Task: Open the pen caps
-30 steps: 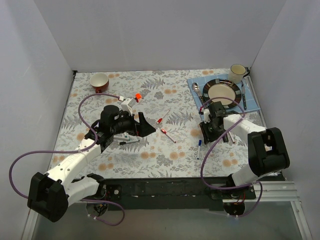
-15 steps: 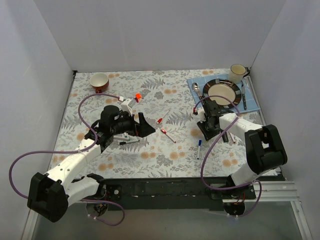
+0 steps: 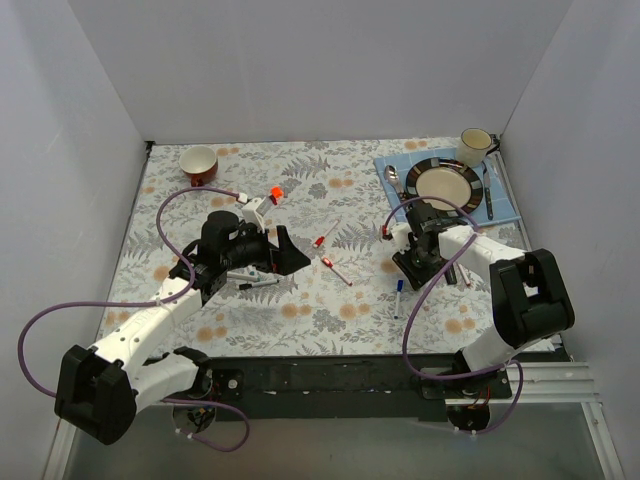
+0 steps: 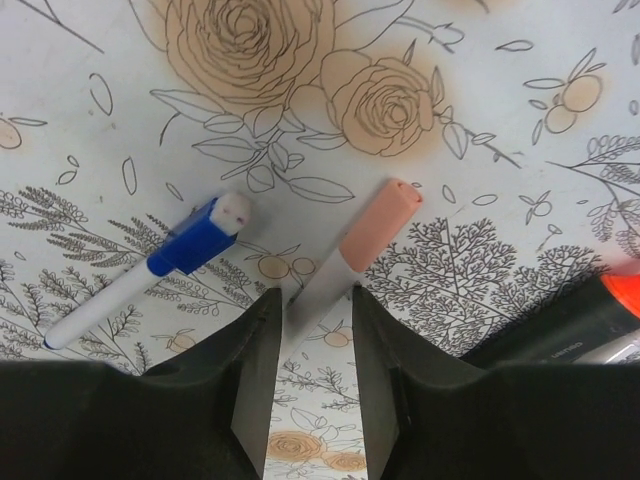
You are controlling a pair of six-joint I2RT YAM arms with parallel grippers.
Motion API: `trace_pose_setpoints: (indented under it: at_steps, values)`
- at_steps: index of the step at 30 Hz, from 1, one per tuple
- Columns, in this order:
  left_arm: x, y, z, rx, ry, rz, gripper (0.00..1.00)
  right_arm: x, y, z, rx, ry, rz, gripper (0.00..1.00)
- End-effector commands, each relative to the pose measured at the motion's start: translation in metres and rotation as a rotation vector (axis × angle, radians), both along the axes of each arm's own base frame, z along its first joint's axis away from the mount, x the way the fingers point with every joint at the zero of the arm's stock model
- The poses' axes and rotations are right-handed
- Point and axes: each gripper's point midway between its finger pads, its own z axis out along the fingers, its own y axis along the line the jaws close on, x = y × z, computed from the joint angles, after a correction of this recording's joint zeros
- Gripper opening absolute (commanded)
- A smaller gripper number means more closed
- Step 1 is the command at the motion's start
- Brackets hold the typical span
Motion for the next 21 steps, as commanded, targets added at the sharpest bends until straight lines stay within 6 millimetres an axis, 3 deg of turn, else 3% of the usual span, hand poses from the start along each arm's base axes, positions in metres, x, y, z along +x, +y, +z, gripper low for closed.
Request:
trace_pose_setpoints:
  at_steps: [1,5,8,11,12,13,15,16,21]
  values:
    - [0.001,-0.002,0.017,-0.012,-0.049,-0.009,0.98,-0.028,-0.004,-0.004,0.001,0.109,0.039,0.39]
    - [-0.001,-0.005,0.016,-0.028,-0.035,-0.025,0.98,-0.028,0.000,-0.013,0.014,0.131,0.036,0.14]
    - [-0.004,-0.008,0.019,-0.062,-0.032,-0.039,0.98,-0.021,0.004,-0.015,0.037,0.111,0.027,0.01]
    - [-0.004,-0.016,0.029,-0.149,-0.032,-0.038,0.98,-0.011,0.007,-0.008,0.054,0.056,0.019,0.01]
    - [-0.008,-0.017,0.020,-0.191,0.042,-0.017,0.98,-0.006,0.008,-0.005,0.062,0.032,0.018,0.01]
    - [-0.006,-0.022,0.028,-0.245,0.018,-0.030,0.98,-0.001,0.008,-0.001,0.071,0.006,0.013,0.01]
    - [-0.011,-0.028,0.015,-0.314,0.137,-0.017,0.98,0.013,0.011,0.015,0.097,-0.064,0.004,0.01]
    - [-0.011,-0.035,0.024,-0.361,0.116,-0.041,0.98,0.017,0.013,0.022,0.112,-0.089,0.007,0.01]
    - [-0.007,-0.065,0.019,-0.430,0.168,-0.050,0.98,0.030,0.040,0.071,0.317,-0.200,0.079,0.01]
